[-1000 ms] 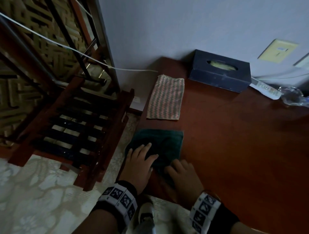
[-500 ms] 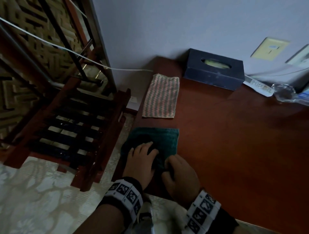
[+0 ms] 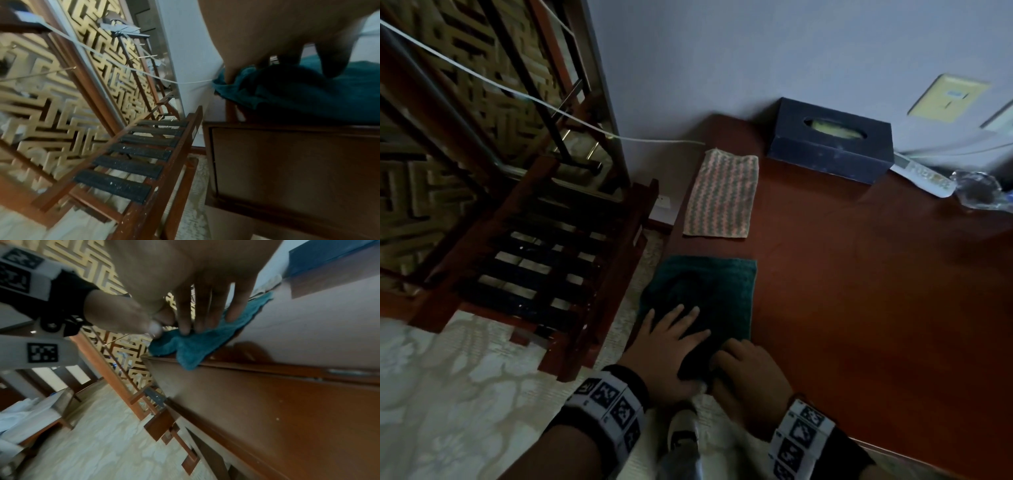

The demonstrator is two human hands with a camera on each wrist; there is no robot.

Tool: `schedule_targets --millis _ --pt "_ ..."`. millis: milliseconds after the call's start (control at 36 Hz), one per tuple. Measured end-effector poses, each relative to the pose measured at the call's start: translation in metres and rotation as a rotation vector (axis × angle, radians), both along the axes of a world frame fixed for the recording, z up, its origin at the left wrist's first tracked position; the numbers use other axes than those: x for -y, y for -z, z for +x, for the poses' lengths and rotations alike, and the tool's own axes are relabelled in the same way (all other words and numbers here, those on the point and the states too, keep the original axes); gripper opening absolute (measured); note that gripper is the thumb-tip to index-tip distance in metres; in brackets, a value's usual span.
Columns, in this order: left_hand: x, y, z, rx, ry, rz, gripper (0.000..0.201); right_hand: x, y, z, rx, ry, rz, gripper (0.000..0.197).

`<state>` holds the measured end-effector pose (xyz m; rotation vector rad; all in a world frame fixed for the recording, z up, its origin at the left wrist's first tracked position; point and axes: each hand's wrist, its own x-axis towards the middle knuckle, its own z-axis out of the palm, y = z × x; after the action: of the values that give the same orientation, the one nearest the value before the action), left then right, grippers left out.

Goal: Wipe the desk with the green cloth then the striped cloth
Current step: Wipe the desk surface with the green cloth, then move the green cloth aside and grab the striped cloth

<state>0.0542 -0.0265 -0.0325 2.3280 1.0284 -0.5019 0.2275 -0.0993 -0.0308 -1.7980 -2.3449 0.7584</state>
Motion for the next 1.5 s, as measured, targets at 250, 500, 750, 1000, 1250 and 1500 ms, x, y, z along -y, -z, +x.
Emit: schedule_targets --millis 250,500,750,1000,1250,1500 --pt "-0.022 0.009 0.011 -0.032 -0.258 0.102 0.059 -0.012 0.022 0.003 0.287 0.205 -0.057 0.06" --pt "-0.032 0.014 0.016 -0.059 -0.241 0.145 0.063 -0.022 0.025 -0.026 0.265 0.244 -0.074 0.063" --pt "-0.05 -0.012 0.018 0.138 -0.32 0.209 0.051 -0.038 0.0 0.0 0.128 0.332 0.03 0.051" --pt "-0.119 -0.024 0.054 0.029 -0.296 0.255 0.047 -0.126 -0.018 0.045 0.237 0.374 -0.027 0.049" --pt "-0.15 -0.015 0.076 -0.136 -0.337 0.157 0.045 -0.169 0.002 0.055 0.223 0.311 -0.1 0.049" --pt "-0.163 -0.019 0.092 -0.183 -0.157 0.284 0.014 -0.168 -0.006 0.069 0.233 0.32 -0.056 0.027"
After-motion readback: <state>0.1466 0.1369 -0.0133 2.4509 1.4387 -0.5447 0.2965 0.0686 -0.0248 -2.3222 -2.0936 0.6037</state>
